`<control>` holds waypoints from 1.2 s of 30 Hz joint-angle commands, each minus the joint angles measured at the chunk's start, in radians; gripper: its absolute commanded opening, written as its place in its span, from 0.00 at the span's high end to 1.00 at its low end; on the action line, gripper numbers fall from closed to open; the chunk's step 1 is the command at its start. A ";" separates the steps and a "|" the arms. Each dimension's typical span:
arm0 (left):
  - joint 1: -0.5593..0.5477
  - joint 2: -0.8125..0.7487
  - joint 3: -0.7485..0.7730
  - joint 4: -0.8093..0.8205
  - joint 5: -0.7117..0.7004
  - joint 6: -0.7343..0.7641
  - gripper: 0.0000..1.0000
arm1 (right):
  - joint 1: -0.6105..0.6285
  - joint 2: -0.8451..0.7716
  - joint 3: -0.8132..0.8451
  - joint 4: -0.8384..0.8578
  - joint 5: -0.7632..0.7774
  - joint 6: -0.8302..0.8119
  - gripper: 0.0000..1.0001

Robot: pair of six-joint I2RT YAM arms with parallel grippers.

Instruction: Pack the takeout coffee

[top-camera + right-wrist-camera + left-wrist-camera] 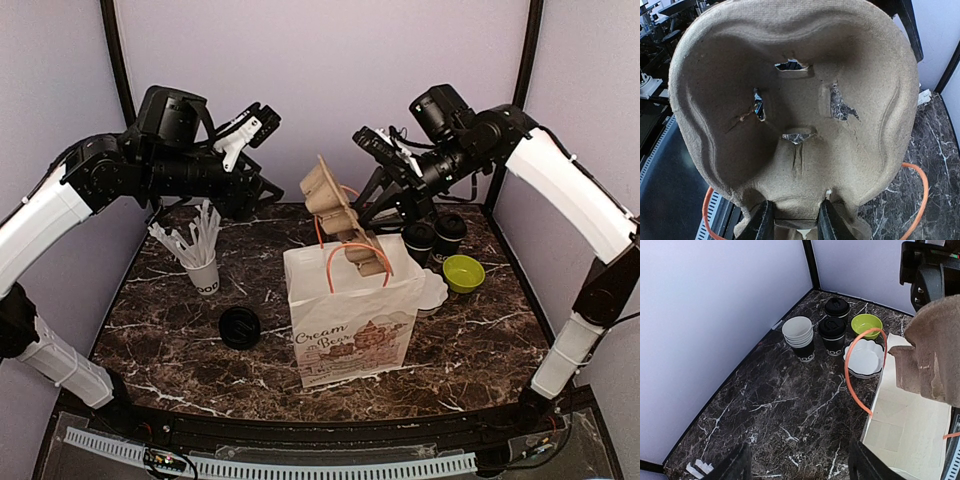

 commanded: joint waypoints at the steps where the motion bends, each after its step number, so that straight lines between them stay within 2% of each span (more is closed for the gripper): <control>1: -0.001 -0.042 -0.022 0.055 -0.039 -0.004 0.31 | 0.016 -0.005 -0.037 0.030 0.017 -0.013 0.72; 22: 0.031 -0.115 -0.161 0.128 -0.078 0.010 0.30 | 0.119 0.090 -0.050 -0.124 0.377 0.020 0.72; 36: 0.070 -0.066 -0.145 0.133 -0.038 0.012 0.30 | 0.171 0.072 -0.126 -0.134 0.609 0.012 0.72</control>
